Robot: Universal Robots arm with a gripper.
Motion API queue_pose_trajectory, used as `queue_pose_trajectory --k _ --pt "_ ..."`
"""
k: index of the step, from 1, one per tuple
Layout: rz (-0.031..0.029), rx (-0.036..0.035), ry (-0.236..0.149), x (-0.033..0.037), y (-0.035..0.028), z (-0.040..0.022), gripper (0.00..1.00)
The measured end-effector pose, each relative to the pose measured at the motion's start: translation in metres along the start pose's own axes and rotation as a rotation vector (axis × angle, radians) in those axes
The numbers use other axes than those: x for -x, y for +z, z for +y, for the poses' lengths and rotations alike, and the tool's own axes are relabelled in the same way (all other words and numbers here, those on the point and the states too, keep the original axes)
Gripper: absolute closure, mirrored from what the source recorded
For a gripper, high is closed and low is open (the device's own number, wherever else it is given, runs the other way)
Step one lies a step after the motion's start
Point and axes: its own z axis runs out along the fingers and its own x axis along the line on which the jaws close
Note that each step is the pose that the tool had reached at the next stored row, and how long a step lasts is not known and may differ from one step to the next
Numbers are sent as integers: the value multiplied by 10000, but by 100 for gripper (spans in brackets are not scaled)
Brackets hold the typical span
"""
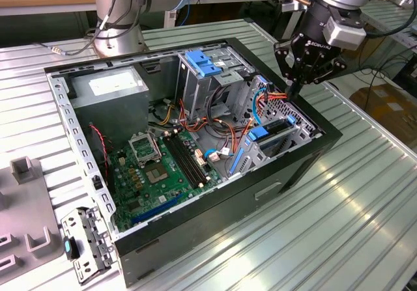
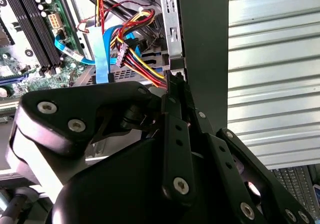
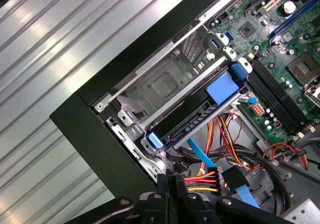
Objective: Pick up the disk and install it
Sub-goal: 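Insert the first disk wire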
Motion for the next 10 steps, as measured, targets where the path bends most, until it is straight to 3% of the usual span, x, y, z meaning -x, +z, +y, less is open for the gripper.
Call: queue_pose_trajectory --k 10 --pt "-2 3 74 0 0 0 83"
